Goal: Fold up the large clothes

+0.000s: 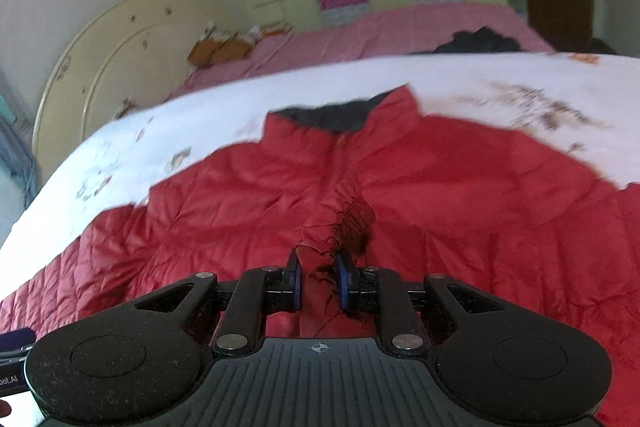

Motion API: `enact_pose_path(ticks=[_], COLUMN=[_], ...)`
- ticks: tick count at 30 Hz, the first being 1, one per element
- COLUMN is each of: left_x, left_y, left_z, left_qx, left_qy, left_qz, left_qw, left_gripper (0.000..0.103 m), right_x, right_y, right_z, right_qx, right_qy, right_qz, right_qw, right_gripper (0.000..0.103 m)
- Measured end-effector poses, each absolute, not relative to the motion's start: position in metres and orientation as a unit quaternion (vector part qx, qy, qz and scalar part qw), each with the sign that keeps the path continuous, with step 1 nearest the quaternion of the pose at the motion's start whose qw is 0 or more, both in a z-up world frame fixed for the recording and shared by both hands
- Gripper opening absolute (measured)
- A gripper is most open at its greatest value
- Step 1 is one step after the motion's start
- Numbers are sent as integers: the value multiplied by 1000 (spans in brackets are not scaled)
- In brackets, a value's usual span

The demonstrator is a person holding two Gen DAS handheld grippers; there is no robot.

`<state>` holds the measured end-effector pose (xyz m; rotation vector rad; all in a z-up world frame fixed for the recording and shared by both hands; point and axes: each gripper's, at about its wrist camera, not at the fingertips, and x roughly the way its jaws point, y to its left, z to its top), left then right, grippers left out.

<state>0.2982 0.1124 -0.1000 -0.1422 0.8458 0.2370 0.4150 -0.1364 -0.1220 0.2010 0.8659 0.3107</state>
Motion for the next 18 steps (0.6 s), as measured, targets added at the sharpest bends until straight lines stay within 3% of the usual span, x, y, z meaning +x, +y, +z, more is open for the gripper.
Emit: enact_pose_path(ticks=[1, 2, 4, 13, 17, 18], left_x=[299, 301, 305, 338, 364, 370], left_y=[112, 112, 109, 61, 33, 27], left_z=[-101, -101, -102, -111, -120, -123], left_qx=[-70, -72, -77, -95, -84, -81], left_qy=[410, 410, 414, 432, 430, 431], left_qz=[111, 104, 88, -22, -51, -58], left_qw=[903, 903, 903, 897, 897, 897], left_gripper=[93, 93, 93, 95, 89, 83], right_x=[416, 418, 417, 396, 378, 374], right_y=[-134, -133, -131, -177, -207, -213], right_z=[-124, -125, -119, -89, -86, -86], right_qx=[96, 101, 109, 103, 97, 96], right_qy=[420, 421, 404, 360, 349, 348], right_qz=[153, 157, 153, 104, 69, 60], right_qw=[889, 888, 895, 922, 930, 931], right_gripper=[25, 56, 93, 93, 93, 93])
